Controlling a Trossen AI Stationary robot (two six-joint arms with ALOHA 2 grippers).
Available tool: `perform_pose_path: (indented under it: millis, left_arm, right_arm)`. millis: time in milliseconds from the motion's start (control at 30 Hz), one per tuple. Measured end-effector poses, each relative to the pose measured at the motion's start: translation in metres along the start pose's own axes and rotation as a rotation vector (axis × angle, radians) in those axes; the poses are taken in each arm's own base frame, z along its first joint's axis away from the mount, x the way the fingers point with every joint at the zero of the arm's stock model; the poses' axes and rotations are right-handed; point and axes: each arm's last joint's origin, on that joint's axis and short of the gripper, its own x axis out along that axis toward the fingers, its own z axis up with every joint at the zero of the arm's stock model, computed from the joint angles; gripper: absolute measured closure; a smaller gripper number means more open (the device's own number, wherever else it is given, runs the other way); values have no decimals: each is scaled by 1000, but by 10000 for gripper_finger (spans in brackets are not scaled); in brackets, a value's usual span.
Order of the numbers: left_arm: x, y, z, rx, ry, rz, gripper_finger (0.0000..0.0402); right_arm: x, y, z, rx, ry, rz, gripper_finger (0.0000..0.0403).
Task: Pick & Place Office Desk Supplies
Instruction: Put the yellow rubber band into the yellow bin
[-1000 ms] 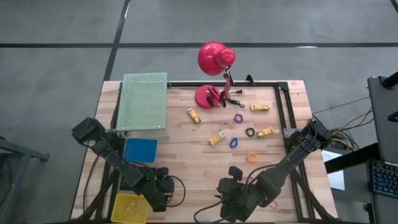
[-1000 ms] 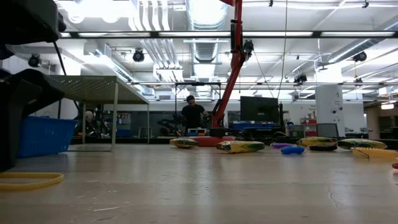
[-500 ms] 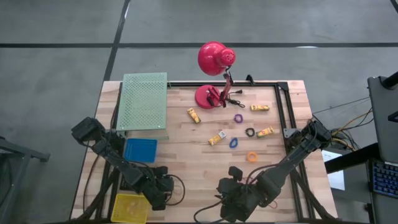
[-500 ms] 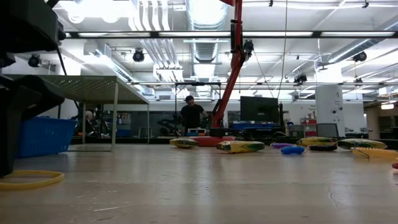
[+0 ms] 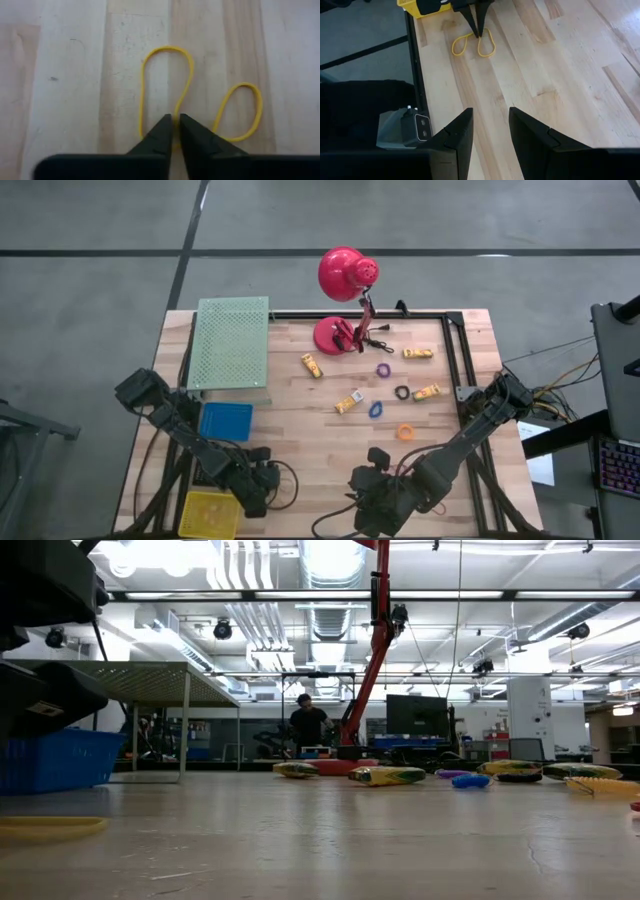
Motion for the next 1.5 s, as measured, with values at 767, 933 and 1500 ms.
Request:
perform_pose_path:
  millis: [767,933,1500]
  left_arm:
    - [-23,-19,32,98,-18,81,398]
    - [-38,-26,47,133,-32,128,399]
    - [-111,-47,84,97,63,234,399]
  right_arm:
    - [0,0,0,0,0,0,282]
    - [0,0,0,0,0,0,282]
    - [0,0,0,0,0,-1,282]
